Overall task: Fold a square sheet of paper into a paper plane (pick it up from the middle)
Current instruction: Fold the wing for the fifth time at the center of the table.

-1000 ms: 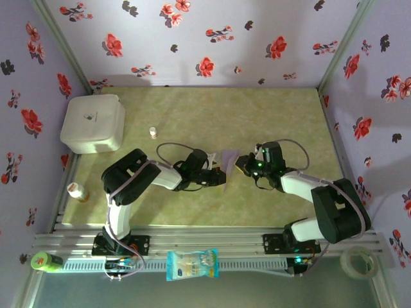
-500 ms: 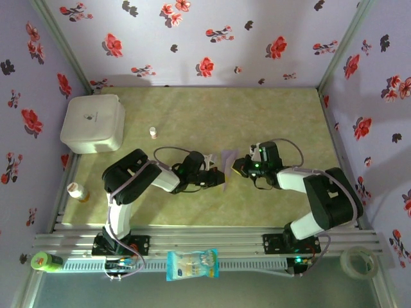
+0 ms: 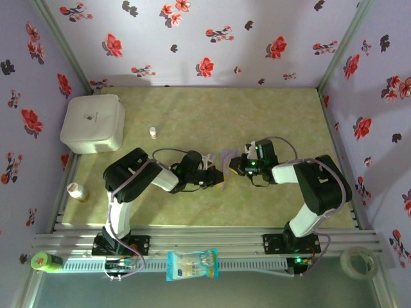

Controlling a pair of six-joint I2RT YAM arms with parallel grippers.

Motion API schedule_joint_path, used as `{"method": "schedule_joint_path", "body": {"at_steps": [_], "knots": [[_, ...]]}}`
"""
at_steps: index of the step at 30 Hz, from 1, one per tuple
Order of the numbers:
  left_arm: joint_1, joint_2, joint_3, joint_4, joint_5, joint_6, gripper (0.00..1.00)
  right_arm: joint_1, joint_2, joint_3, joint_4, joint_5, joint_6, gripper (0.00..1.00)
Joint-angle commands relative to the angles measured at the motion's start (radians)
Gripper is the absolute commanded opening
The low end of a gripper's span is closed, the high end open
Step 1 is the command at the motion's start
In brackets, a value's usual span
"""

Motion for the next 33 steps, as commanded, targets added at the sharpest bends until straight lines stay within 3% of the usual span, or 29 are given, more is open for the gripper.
{"method": "schedule_joint_path", "body": {"at_steps": [1, 33], "knots": [[0.018, 0.037, -0.024, 0.014, 0.008, -0.027, 0.00, -0.010, 0.031, 0.029, 0.026, -0.017, -0.038, 0.05], [0.035, 0.071, -0.016, -0.062, 0.009, -0.056, 0.00, -0.027, 0.119, 0.065, -0.010, -0.006, -0.071, 0.06]]}}
